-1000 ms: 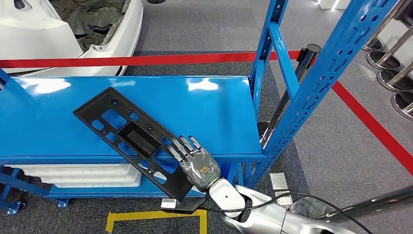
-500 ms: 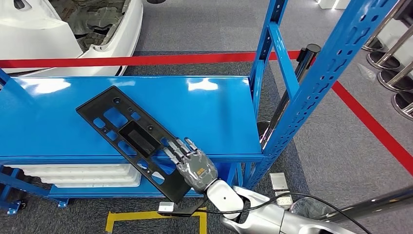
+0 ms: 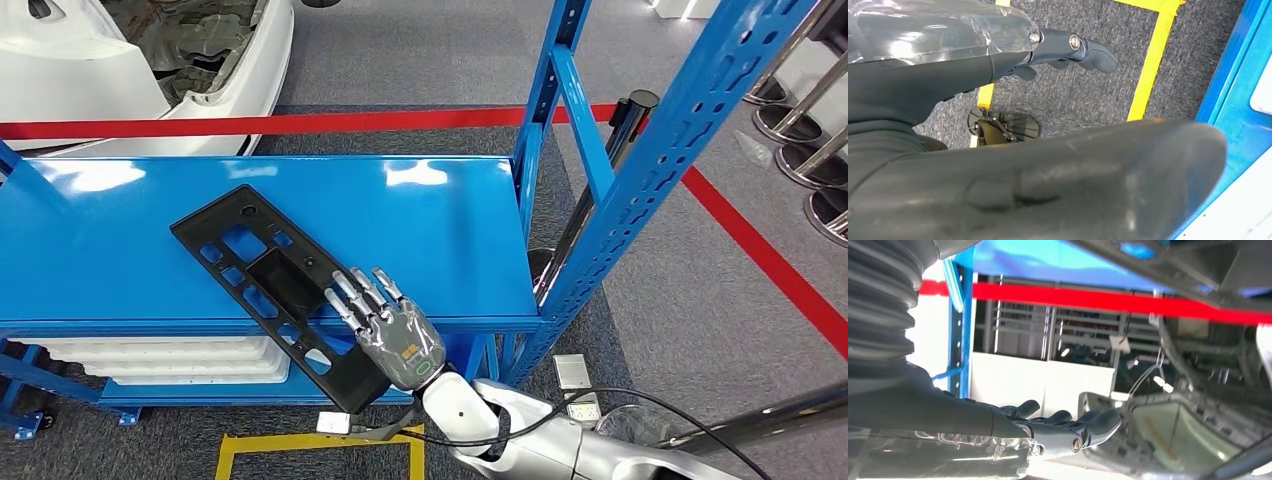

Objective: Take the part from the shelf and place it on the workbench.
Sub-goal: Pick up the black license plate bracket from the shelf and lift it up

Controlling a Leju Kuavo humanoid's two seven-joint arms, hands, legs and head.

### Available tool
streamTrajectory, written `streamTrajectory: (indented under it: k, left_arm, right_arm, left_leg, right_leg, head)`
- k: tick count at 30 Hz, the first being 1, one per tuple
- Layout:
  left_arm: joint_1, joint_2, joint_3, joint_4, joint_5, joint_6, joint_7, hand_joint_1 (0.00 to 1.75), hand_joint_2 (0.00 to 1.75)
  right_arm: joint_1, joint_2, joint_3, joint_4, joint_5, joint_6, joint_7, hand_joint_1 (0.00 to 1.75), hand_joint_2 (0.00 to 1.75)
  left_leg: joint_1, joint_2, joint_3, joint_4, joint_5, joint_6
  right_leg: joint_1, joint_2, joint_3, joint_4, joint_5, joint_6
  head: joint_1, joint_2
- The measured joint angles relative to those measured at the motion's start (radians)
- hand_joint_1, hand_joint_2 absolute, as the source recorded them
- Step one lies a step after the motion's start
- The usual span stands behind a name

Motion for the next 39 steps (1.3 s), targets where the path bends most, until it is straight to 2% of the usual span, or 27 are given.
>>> streamTrajectory:
  k: [6,8,13,18,21,29,39]
  left_arm:
    - [0.007,0.005,-0.001,-0.011,0.019,0.012,-0.005,0.00,0.00]
    - [0.009,0.006,-0.002,-0.014,0.026,0.012,-0.008,0.00,0.00]
    - [0.010,0.008,-0.009,-0.019,0.036,0.006,-0.016,0.00,0.00]
    - [0.010,0.012,-0.018,-0.020,0.045,-0.008,-0.027,0.00,0.00]
    - [0.010,0.015,-0.021,-0.020,0.052,-0.009,-0.032,0.00,0.00]
    - [0.011,0.021,-0.024,-0.020,0.062,-0.006,-0.039,0.00,0.00]
    - [0.012,0.023,-0.025,-0.021,0.069,-0.001,-0.040,0.00,0.00]
  right_arm:
    - [-0.002,-0.001,-0.008,-0.032,0.025,-0.040,0.003,0.00,1.75]
    - [-0.001,-0.001,-0.009,-0.049,-0.026,-0.050,-0.028,0.00,1.75]
    - [0.003,-0.001,-0.002,-0.092,-0.365,0.003,-0.172,0.00,1.75]
    - [0.014,0.000,0.007,-0.129,-0.695,0.135,-0.317,0.00,1.75]
    - [0.022,0.002,0.017,-0.140,-0.825,0.205,-0.382,0.00,1.75]
    - [0.023,0.014,0.037,-0.141,-0.875,0.247,-0.409,0.00,1.75]
    - [0.022,0.018,0.055,-0.141,-0.838,0.245,-0.393,0.00,1.75]
  left_leg:
    - [0.000,0.000,0.000,0.000,0.000,0.000]
    - [0.000,0.000,0.000,0.000,0.000,0.000]
    - [0.000,0.000,0.000,0.000,0.000,0.000]
    - [0.000,0.000,0.000,0.000,0.000,0.000]
    - [0.000,0.000,0.000,0.000,0.000,0.000]
    - [0.000,0.000,0.000,0.000,0.000,0.000]
    - [0.000,0.000,0.000,0.000,0.000,0.000]
  right_leg:
    - [0.000,0.000,0.000,0.000,0.000,0.000]
    - [0.000,0.000,0.000,0.000,0.000,0.000]
    - [0.000,0.000,0.000,0.000,0.000,0.000]
    - [0.000,0.000,0.000,0.000,0.000,0.000]
    - [0.000,0.000,0.000,0.000,0.000,0.000]
    - [0.000,0.000,0.000,0.000,0.000,0.000]
    - [0.000,0.000,0.000,0.000,0.000,0.000]
  head:
    - [0.000,0.000]
    - [0.000,0.000]
    - [0.000,0.000]
    - [0.000,0.000]
    - [0.000,0.000]
    - [0.000,0.000]
    - [0.000,0.000]
